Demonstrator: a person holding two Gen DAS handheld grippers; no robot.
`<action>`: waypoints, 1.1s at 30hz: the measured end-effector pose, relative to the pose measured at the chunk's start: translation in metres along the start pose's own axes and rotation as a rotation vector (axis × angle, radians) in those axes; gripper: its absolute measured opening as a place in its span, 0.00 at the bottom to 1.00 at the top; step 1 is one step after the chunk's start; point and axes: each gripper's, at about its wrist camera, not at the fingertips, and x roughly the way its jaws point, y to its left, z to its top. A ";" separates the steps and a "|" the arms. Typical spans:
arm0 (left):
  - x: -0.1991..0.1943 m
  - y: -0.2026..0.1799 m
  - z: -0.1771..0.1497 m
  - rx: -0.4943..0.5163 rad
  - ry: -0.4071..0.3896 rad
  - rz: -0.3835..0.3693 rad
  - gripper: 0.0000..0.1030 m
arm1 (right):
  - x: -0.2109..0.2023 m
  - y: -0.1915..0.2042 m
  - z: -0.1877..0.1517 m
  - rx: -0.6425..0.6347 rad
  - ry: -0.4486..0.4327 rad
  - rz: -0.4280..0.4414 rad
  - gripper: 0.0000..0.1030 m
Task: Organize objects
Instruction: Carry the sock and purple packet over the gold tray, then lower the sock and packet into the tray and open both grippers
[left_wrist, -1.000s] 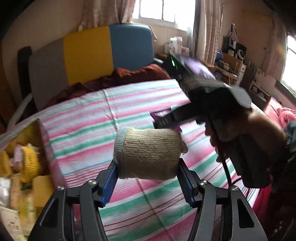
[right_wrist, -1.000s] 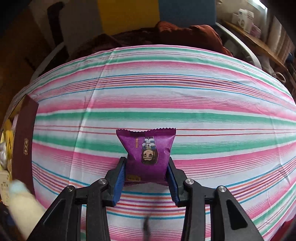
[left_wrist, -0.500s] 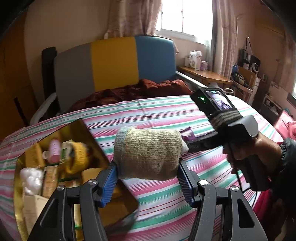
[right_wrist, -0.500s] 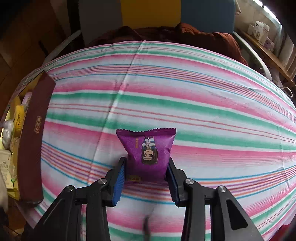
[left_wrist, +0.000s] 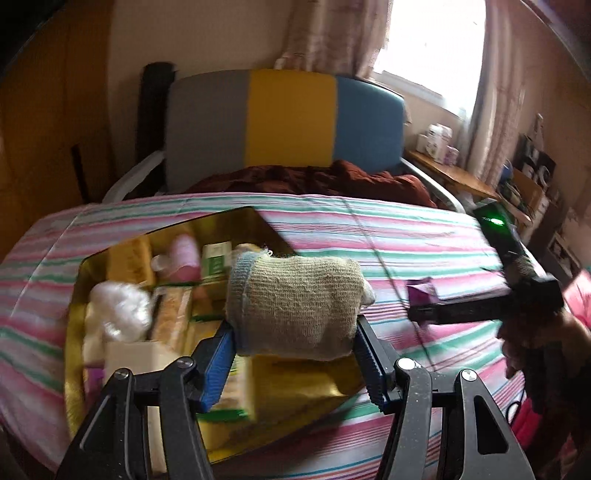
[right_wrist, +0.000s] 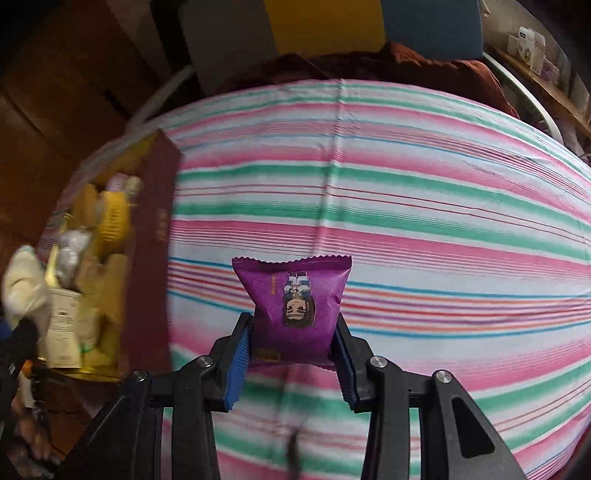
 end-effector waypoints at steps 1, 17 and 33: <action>-0.003 0.007 0.000 -0.016 -0.003 0.007 0.59 | -0.004 0.006 -0.002 -0.003 -0.015 0.010 0.40; -0.033 0.091 -0.008 -0.180 -0.039 0.125 0.60 | -0.029 0.144 -0.027 -0.263 -0.136 0.165 0.40; -0.011 0.074 0.014 -0.093 -0.033 0.200 0.60 | -0.010 0.170 -0.030 -0.320 -0.131 0.170 0.40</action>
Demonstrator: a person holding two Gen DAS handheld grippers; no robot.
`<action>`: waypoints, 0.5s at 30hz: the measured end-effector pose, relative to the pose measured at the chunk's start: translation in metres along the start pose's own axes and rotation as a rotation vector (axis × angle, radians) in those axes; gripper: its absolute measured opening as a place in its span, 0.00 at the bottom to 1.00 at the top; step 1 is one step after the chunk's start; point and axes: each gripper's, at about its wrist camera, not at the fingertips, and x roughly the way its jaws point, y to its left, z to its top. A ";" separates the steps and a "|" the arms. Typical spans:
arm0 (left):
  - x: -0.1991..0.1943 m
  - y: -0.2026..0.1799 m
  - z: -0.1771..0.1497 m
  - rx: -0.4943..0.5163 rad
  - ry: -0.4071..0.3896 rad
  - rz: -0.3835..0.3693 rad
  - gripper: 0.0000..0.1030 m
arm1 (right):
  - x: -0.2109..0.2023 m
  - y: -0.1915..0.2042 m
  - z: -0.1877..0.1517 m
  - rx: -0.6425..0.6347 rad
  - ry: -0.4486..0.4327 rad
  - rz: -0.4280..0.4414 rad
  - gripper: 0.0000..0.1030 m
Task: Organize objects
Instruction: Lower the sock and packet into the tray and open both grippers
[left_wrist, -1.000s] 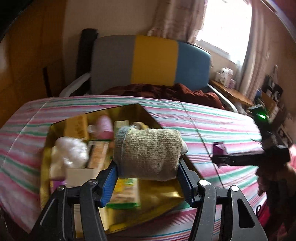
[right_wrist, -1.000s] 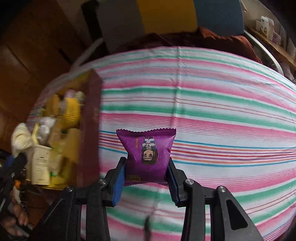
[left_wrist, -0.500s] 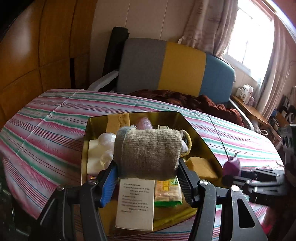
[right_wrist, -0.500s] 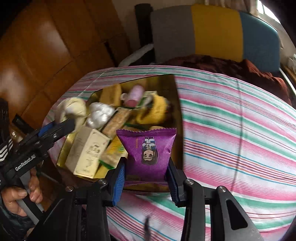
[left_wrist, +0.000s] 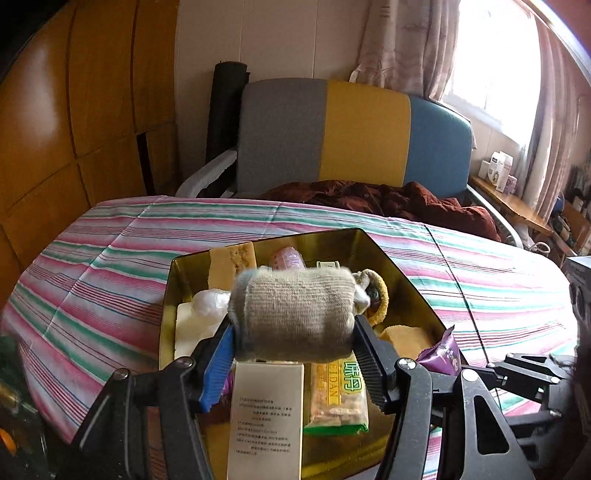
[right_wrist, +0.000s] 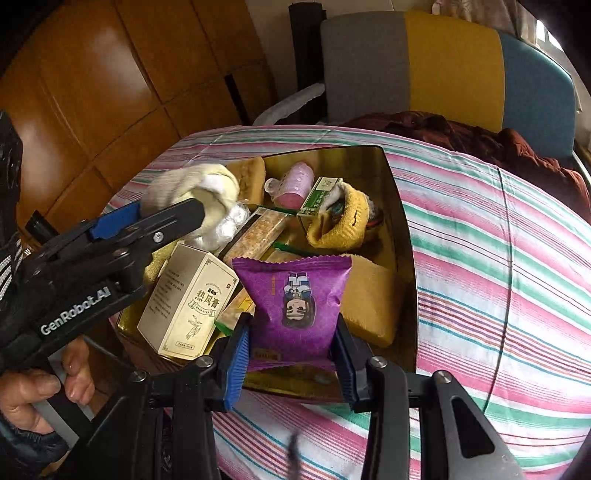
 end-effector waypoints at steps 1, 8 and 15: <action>0.002 -0.001 0.001 0.002 0.003 0.001 0.60 | 0.001 0.000 0.000 -0.003 -0.001 -0.004 0.40; 0.015 -0.008 0.008 0.004 0.016 -0.011 0.60 | 0.009 -0.002 0.004 -0.011 -0.008 -0.035 0.41; 0.032 -0.012 0.016 -0.021 0.046 -0.045 0.60 | 0.014 -0.006 0.009 -0.009 -0.016 -0.055 0.42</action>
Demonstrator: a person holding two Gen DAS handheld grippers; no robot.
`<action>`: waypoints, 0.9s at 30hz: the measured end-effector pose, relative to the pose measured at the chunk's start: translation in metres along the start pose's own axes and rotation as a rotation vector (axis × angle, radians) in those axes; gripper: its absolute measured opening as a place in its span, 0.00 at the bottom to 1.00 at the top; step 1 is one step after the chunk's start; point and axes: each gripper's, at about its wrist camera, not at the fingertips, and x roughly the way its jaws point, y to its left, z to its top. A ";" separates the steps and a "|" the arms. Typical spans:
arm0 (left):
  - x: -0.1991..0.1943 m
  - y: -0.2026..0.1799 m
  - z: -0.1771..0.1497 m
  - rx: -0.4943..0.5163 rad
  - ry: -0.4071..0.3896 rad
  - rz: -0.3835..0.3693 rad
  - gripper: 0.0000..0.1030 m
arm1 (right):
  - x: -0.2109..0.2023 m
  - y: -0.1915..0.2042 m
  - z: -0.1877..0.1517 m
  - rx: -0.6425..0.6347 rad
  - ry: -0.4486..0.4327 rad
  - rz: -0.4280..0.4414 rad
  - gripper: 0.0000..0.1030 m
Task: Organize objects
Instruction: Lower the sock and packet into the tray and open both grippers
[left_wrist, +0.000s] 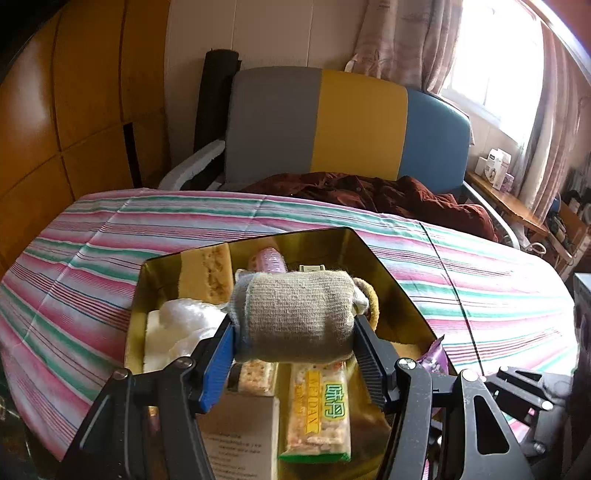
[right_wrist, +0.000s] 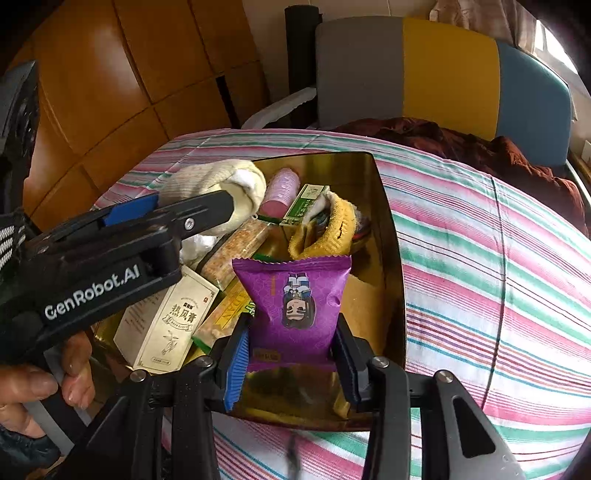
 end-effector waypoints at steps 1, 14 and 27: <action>0.002 -0.001 0.001 -0.001 0.002 -0.001 0.60 | 0.002 0.000 0.000 0.001 0.001 -0.001 0.42; 0.007 -0.003 0.004 0.005 -0.012 0.045 0.66 | 0.008 -0.003 -0.004 0.022 0.007 -0.024 0.45; -0.033 0.003 -0.012 -0.027 -0.080 0.104 0.95 | -0.021 -0.001 -0.002 0.042 -0.106 -0.188 0.48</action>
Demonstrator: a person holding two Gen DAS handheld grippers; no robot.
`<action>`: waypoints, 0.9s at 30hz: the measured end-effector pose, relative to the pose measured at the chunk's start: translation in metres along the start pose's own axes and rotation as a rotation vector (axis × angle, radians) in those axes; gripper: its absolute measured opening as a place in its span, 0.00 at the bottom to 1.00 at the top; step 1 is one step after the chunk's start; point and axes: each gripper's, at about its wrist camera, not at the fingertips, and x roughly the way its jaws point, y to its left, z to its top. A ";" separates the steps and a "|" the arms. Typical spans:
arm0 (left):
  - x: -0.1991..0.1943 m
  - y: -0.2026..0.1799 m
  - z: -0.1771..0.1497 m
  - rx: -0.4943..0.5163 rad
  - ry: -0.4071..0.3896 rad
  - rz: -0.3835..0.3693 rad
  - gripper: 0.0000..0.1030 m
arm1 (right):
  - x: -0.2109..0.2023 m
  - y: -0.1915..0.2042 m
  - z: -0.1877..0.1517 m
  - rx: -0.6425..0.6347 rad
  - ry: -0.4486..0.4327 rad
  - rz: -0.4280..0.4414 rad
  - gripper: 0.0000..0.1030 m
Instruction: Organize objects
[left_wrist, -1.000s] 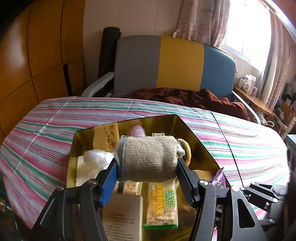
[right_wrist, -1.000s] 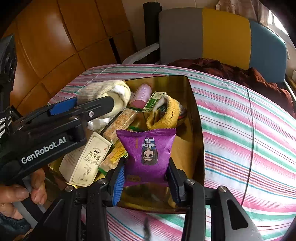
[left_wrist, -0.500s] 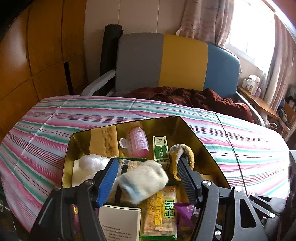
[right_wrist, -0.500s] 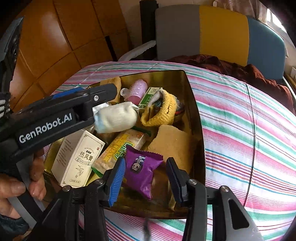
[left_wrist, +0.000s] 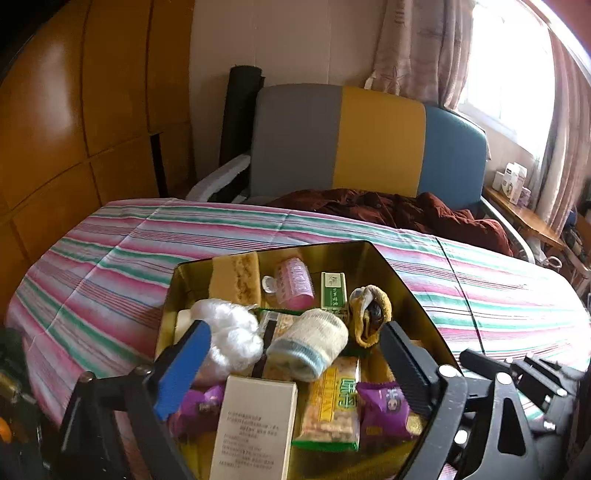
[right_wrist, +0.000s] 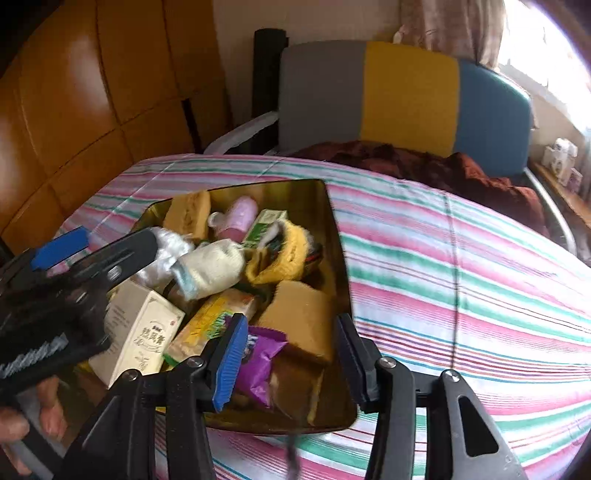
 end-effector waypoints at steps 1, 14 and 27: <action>-0.004 0.001 -0.002 -0.003 -0.005 0.007 0.98 | -0.001 0.000 0.000 0.004 -0.004 -0.012 0.48; -0.037 0.005 -0.037 -0.014 -0.024 0.110 1.00 | -0.036 0.004 -0.006 -0.002 -0.111 -0.169 0.60; -0.054 0.010 -0.041 -0.071 -0.047 0.120 1.00 | -0.041 0.010 -0.011 0.001 -0.099 -0.138 0.60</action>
